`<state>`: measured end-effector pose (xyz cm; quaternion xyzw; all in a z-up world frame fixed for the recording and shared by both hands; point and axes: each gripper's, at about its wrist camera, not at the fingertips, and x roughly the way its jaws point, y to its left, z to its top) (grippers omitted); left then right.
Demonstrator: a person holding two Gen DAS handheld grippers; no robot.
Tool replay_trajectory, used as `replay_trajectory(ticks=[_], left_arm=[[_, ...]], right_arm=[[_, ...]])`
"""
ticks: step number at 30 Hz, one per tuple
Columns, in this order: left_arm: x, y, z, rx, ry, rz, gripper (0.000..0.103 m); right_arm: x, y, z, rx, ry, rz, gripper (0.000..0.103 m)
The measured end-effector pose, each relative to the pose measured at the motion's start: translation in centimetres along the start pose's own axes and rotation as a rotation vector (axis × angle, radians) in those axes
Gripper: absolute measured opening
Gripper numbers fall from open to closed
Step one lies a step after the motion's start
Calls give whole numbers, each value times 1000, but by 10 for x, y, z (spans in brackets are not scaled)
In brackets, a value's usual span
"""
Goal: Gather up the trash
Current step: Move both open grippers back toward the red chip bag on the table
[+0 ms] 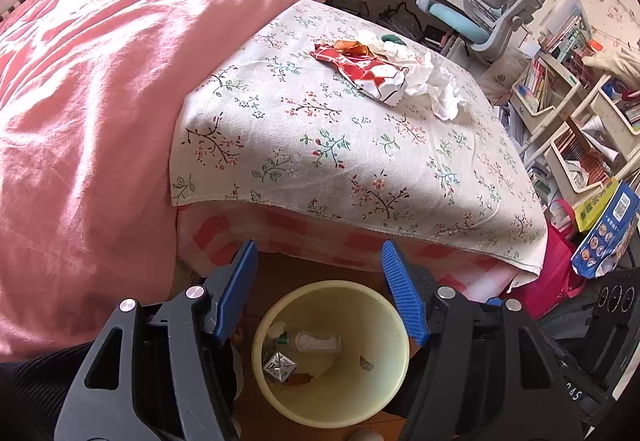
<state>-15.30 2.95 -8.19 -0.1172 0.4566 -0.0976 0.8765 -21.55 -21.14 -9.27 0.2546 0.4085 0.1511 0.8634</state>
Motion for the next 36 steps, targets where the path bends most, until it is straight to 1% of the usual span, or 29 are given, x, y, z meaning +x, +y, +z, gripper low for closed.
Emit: replay_trajectory(ticks=[7,18,29,33,36], left_arm=[[-1,-1,1,-1,-9,6,62],[1,-6,-3,24,-10,28,62],[0,-8,-4,30,-23,28,63],[-5,-10,-2,33,-45,11,63],[-10,-7,6,1,-61,-36,63]], right_arm=[[0,0,-1,-7,1,-8,61],[-3,0,0,-5,-8,-4,63],[-3,2,-1,-13,-9,-3,63],[-8,4,0,-12,-23,4,63],[-14,11,4,-38,-43,12,63]])
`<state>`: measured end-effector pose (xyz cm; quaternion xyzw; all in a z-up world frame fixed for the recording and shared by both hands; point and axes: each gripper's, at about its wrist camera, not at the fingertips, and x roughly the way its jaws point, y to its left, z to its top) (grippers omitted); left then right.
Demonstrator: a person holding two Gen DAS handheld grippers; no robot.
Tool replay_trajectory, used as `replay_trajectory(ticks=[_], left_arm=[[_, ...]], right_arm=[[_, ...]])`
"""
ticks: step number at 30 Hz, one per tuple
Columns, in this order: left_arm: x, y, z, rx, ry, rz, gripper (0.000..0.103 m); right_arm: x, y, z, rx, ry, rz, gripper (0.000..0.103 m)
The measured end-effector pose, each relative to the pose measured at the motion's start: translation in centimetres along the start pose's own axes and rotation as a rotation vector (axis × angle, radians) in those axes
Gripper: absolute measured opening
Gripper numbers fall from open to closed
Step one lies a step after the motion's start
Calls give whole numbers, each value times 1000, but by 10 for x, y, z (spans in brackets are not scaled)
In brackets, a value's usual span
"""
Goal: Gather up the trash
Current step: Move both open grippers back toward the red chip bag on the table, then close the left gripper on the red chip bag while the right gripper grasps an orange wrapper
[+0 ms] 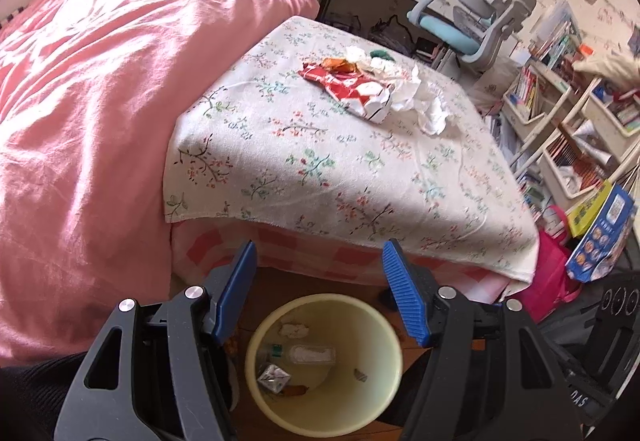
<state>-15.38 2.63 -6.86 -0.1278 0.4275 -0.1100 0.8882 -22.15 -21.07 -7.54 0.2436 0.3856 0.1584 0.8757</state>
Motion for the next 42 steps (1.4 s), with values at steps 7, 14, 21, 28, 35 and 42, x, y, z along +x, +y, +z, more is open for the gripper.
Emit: replay_trajectory(ticks=[7,14,21,28,35,42], left_arm=[[12,-2,43,-50,-11,-53,63],[63,-2,91,-162,56,-108,63],[128,2,137,-256,93,-95,62],[180,-2,164,-302,107,-78,68],[200,-11,179,-220,158,-81,18],[156,-19,204,136,183,10,12]], right_arm=[[-13,21,40,-136,-56,21,66],[-4,10,92,-175,-98,7,66],[6,0,91,-89,-92,76,66],[14,1,93,-87,-76,88,66],[25,-1,103,-76,-63,92,66],[39,8,127,-101,-48,125,66]])
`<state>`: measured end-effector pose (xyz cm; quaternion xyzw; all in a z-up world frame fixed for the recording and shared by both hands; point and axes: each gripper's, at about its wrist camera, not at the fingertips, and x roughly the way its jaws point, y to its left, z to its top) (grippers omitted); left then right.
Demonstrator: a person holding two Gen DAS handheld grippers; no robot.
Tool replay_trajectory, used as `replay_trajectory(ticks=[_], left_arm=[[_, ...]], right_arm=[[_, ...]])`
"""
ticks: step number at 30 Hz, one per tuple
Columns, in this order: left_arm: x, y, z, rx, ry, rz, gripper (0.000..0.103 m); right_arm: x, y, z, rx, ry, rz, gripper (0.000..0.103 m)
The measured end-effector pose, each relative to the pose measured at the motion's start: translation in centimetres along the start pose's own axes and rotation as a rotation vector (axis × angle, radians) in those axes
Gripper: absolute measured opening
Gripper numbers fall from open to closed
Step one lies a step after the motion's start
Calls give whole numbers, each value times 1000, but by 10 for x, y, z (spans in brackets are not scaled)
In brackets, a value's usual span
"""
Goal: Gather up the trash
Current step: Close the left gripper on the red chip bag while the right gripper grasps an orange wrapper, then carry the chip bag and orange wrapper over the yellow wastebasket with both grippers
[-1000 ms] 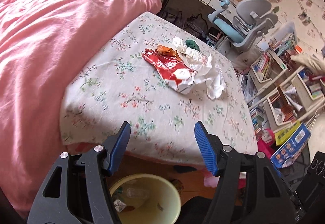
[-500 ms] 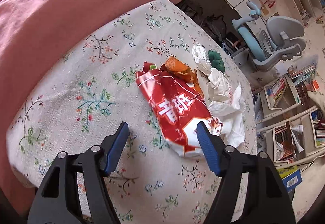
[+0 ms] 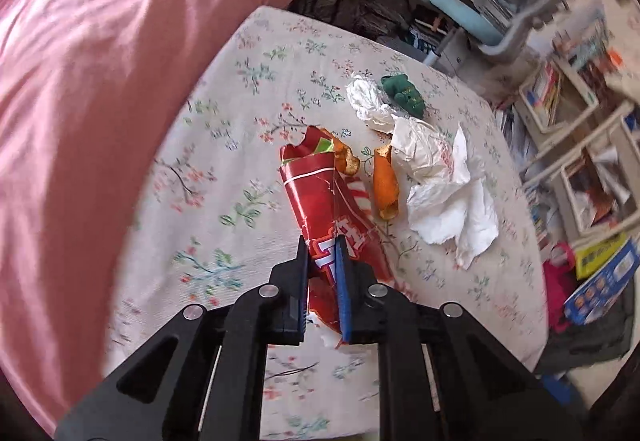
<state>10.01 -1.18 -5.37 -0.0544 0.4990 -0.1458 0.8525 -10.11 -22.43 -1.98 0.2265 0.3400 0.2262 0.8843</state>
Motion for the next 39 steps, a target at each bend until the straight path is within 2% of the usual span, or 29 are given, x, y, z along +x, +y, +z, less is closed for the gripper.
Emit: replay_trajectory(ticks=[1,3,7,8,11,15,20,21,22,23,28,32,39], left_arm=[[-10,1,0,66,-16,56,12],[-23,11,-1,101,-35,145,12],[-29,41,1,48,-24,184,12],[-30,44,2,48,-25,195,12],[-34,50,7,35,-37,184,12],[-36,55,8,40,-49,180,12],[-29,55,9,53,-19,178,12],[-26,52,8,64,-10,183,12],[-23,49,7,82,2,190,12],[-20,46,6,93,9,196,12],[-17,35,2,125,2,183,12],[-33,41,2,72,-55,150,11],[-67,43,-8,-3,-175,40,11]], right_arm=[[5,2,6,-16,8,0,66],[18,8,21,-65,19,-8,66],[62,19,53,-171,53,-25,66],[76,20,60,-187,69,-31,63],[128,18,80,-248,138,-87,51],[189,10,97,-294,228,-158,44],[234,-3,99,-352,304,-279,39],[240,-9,99,-344,317,-294,36],[244,-13,99,-335,326,-304,27],[244,-16,98,-337,320,-315,20],[221,-11,93,-312,286,-273,18],[179,9,78,-331,243,-210,18],[100,18,47,-244,193,-129,18]])
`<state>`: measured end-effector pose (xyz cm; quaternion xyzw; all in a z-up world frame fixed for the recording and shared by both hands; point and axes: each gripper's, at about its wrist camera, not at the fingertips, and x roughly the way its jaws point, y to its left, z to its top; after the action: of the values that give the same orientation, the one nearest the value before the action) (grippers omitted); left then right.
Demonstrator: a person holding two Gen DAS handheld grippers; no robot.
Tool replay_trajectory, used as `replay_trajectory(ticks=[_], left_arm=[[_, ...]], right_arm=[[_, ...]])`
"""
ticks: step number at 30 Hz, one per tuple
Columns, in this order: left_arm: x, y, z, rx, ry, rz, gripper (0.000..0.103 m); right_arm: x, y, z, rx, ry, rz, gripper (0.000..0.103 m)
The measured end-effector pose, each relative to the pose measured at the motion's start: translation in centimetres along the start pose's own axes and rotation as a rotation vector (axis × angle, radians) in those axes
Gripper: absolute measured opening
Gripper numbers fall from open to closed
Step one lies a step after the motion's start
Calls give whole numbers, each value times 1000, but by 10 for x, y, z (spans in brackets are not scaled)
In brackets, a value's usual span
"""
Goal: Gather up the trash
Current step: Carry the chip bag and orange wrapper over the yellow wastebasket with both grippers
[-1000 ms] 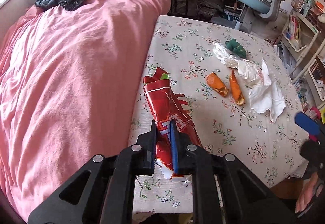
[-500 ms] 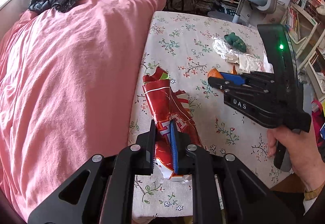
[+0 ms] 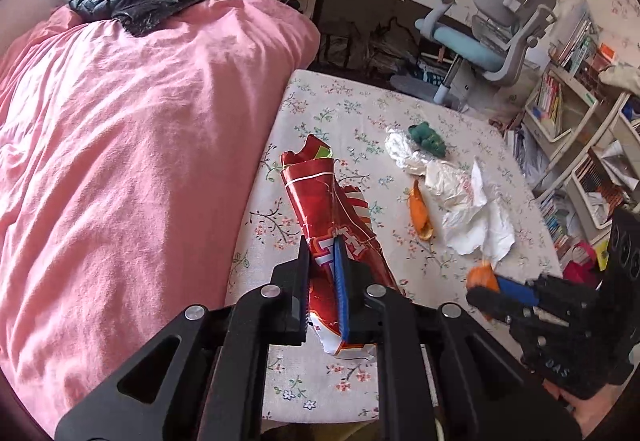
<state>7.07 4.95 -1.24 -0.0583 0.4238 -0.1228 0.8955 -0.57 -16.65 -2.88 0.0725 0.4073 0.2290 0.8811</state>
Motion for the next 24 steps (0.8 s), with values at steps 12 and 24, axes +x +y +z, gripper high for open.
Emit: replay_trajectory(ticks=[12,24], left_arm=[[-38,-18,-35,-12,-54,-92,11],[-75,-24,-95,27,-44,-87,11]], right_arm=[[-50,39,-125,83,95,60,18],[-56,51,-179,101,128,41,18]])
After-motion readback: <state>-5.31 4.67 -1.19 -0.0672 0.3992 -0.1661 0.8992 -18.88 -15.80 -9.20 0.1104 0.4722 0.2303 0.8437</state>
